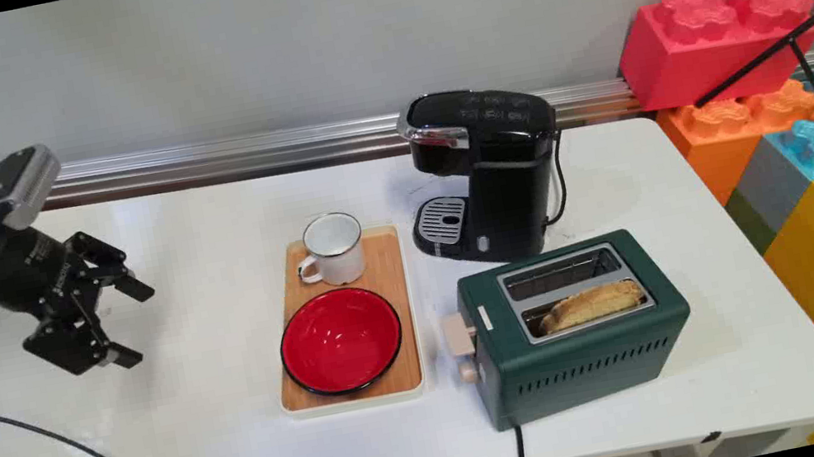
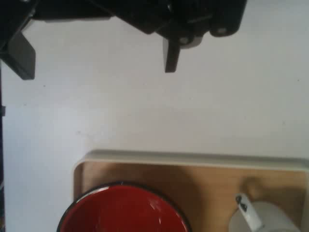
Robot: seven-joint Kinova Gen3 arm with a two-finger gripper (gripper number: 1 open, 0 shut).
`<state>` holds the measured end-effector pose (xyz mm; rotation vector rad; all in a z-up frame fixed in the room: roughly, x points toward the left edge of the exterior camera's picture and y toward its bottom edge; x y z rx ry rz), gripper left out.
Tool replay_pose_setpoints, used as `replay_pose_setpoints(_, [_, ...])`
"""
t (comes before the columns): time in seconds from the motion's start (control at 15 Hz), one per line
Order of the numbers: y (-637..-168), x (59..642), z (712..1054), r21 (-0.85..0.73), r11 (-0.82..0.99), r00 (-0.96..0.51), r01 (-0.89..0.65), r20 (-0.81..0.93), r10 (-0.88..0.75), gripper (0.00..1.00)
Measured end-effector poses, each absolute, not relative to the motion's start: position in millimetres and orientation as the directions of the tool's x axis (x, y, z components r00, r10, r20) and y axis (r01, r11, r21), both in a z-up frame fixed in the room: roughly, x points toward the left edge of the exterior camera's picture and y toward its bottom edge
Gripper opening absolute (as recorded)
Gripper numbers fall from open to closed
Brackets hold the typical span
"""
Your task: Press the toaster switch
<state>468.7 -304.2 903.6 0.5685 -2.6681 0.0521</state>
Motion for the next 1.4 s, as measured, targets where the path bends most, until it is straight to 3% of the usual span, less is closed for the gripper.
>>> replay_pose_setpoints(1.13, [-307.6, 390.5, 931.1, 0.115, 0.934, -0.697, -0.338, 0.636, -0.331, 1.00])
replay_pose_setpoints(1.2, [-307.2, 389.6, 932.6, 0.117, 0.936, -0.696, -0.332, 0.640, -0.327, 0.00])
replay_pose_setpoints(1.4, [-305.9, 388.8, 934.6, 0.124, 0.939, -0.696, -0.320, 0.641, -0.322, 0.00])
